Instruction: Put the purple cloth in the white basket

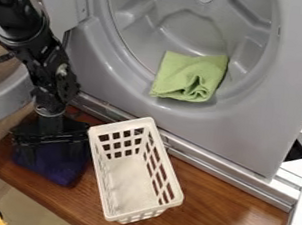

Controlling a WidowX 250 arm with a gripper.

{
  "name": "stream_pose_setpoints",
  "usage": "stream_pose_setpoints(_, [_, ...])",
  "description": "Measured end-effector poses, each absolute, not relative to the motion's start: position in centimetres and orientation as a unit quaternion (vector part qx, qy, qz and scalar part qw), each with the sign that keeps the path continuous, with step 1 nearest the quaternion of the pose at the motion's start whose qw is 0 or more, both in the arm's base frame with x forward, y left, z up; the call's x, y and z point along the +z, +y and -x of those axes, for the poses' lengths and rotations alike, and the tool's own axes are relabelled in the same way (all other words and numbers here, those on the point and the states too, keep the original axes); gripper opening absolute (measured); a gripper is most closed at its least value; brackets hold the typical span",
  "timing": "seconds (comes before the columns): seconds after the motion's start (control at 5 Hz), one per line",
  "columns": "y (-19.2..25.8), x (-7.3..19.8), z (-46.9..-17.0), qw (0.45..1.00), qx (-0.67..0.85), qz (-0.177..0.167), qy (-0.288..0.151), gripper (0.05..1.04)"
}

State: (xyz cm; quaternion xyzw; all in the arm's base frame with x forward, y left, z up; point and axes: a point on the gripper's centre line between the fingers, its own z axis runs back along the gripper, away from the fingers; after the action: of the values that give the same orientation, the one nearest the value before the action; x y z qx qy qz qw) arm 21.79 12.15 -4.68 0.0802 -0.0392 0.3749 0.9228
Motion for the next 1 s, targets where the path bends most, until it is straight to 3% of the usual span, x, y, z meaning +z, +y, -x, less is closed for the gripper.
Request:
stream_pose_setpoints(0.4, [11.0, -6.1, -21.6, 0.926, 0.37, -0.076, -0.022, 1.0])
stream_pose_setpoints(0.6, [10.9, -7.0, -21.6, 0.917, 0.389, -0.078, -0.036, 0.97])
stream_pose_setpoints(1.0, [11.0, -7.1, -21.9, 0.913, 0.397, -0.084, -0.04, 0.498])
